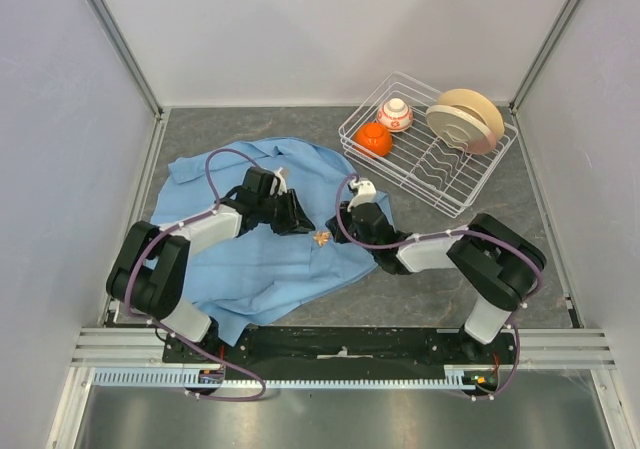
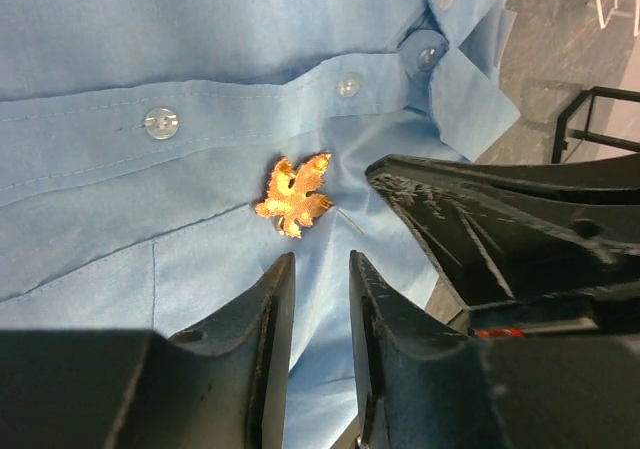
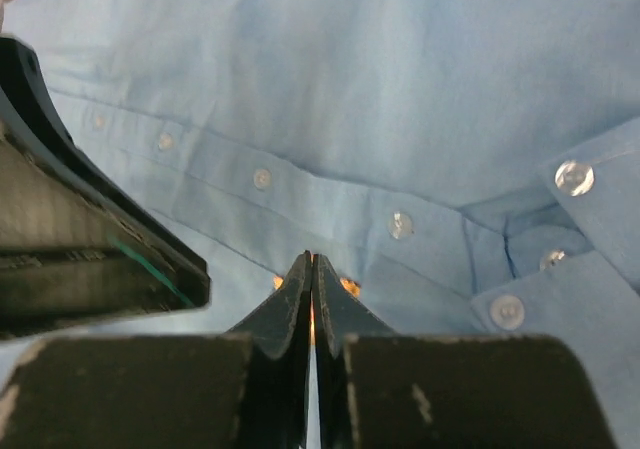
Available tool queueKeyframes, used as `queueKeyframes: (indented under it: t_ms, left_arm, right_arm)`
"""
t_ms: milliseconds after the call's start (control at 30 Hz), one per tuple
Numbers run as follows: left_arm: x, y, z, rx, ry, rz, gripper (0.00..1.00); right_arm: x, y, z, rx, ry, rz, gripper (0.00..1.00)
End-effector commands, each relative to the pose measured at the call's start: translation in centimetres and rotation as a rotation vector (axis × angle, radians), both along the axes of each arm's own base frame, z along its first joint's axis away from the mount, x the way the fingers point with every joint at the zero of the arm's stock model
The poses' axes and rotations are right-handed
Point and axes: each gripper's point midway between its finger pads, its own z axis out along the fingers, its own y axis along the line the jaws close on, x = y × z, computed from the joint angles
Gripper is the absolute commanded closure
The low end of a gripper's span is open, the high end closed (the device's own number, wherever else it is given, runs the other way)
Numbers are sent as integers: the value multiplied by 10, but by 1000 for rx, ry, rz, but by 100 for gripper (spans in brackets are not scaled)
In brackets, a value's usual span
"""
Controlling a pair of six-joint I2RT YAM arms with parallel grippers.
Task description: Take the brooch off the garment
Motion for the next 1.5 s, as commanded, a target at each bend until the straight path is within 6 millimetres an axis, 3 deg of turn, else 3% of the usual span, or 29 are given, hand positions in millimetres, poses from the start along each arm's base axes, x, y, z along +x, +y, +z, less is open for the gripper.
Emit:
queueKeyframes:
  t_ms: [0,133,167,200,233,300,333,400,433,533,800,1000,1467]
  left_arm:
    - [8,4,2,48,-49,15,67]
    - [3,5,4,12,-60,53,67]
    - [0,6,2,7,-53,56,68]
    - [1,6,2,-1,-55,72,69]
    - [1,7,6,-8,-66,82,70]
    - [-6,16,1,3,-54,136,75]
    - [-1,16,9,-20,-101,162,76]
    - [-9,26,10,-30,-126,218,76]
    - [-11,29,11,-34,-136,229,76]
    - [-21,34,7,-33,-129,242,75]
    - [-32,29,2,-64,-102,204,75]
    - [-35,28,0,-77,-100,194,75]
    - [-38,29,-1,-74,-105,180,75]
  right_arm:
    - [5,-7,13,-130,96,-50,91]
    - [-3,-8,25,-232,53,49,72]
    - [-5,-9,25,-258,49,69,60]
    - [-12,-11,15,-331,58,141,57]
    - [-8,-6,23,-351,48,160,56]
    - [-17,-9,6,-458,89,219,55]
    - [-13,-4,13,-462,80,223,55]
    - [-17,-3,9,-499,102,228,55]
    - [-14,4,15,-493,92,239,55]
    - [-16,20,12,-521,93,304,55]
    - [-12,31,-22,-686,86,447,44]
    - [-6,35,-25,-728,33,484,38]
    - [-1,46,-35,-771,-2,526,37]
